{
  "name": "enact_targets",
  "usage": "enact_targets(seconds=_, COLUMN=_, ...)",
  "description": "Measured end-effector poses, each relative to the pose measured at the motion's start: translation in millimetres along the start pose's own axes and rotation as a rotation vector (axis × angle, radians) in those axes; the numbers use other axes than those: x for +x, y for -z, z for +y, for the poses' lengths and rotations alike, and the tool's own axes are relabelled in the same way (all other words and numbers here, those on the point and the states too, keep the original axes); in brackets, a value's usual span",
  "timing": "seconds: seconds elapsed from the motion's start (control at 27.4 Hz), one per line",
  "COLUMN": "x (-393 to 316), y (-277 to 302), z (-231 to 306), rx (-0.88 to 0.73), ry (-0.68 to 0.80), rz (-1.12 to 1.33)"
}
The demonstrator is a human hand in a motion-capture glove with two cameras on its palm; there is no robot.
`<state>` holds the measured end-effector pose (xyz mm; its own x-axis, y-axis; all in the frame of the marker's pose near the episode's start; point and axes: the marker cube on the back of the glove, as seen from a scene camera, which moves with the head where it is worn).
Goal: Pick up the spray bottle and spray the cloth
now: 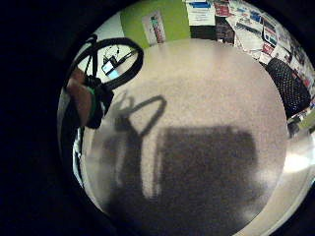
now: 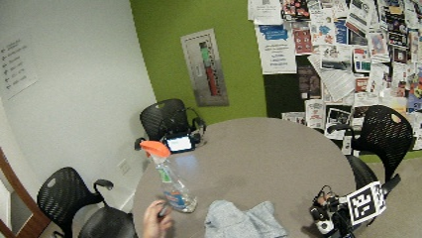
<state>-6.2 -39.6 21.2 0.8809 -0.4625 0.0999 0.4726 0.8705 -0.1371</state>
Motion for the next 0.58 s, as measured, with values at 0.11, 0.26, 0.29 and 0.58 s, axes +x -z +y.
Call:
enact_targets(seconds=0.11, x=11.8, y=12.2, z=-8.4, rx=0.038, ry=-0.037, rz=-0.018)
enact_targets(seconds=0.26, x=24.5, y=24.7, z=-13.2, rx=0.102, ry=-0.081, rz=0.013)
enact_targets(seconds=0.29, x=26.2, y=22.9, z=-12.1, rx=0.106, ry=-0.094, rz=0.007)
enact_targets(seconds=0.58, x=18.4, y=12.6, z=-26.1, rx=0.079, ry=-0.050, rz=-0.007)
